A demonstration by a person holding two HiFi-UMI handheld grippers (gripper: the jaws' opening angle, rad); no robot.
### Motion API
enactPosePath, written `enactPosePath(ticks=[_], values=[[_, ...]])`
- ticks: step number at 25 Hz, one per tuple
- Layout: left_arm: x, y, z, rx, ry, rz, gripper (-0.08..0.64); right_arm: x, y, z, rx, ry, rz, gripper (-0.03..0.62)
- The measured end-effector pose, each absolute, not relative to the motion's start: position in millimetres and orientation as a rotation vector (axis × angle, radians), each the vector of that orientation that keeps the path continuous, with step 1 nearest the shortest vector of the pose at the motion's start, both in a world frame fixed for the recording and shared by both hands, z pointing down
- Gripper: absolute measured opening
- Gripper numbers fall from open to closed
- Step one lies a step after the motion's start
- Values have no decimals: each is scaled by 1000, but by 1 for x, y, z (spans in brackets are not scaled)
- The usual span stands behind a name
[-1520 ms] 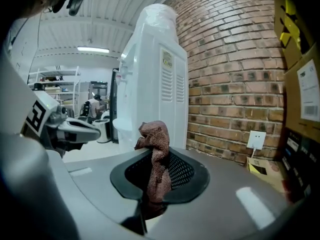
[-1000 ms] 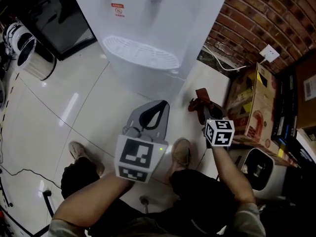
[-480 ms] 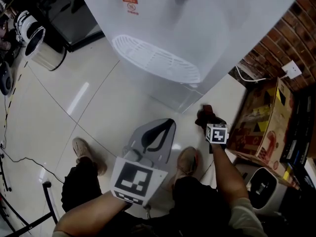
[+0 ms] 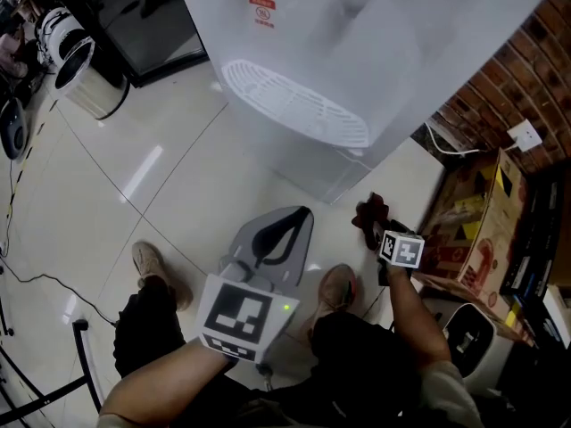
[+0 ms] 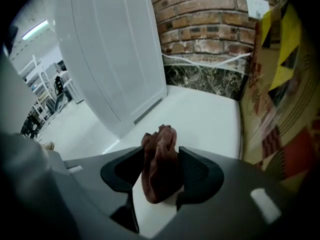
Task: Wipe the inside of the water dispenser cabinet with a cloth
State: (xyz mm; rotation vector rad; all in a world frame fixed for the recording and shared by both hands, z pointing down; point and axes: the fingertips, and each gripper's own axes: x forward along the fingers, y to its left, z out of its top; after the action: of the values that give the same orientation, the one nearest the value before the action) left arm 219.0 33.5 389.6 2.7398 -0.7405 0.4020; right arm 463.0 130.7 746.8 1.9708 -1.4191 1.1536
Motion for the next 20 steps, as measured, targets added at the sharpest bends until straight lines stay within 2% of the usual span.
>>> enactPosePath(ticks=[4,7,9,11,16,20], values=[[211,43,365,2804,-733,337,0,458,133,655,2100,-1541,1003,198],[196,52,342,2830,-754,324,0,451,130,559,2161,-1658,815,141],[187,53,322,2870,-785,313,0,445,126,483,2188,-1737,658,72],[181,51,300,2930,-804,288,0,432,123,402,2217,-1827,500,30],[183,54,254,3040,-763,180,0,369,140,238,2232,-1968,204,14],[187,62,245,3045,-703,93,0,332,153,190,2314,-1945,37,14]])
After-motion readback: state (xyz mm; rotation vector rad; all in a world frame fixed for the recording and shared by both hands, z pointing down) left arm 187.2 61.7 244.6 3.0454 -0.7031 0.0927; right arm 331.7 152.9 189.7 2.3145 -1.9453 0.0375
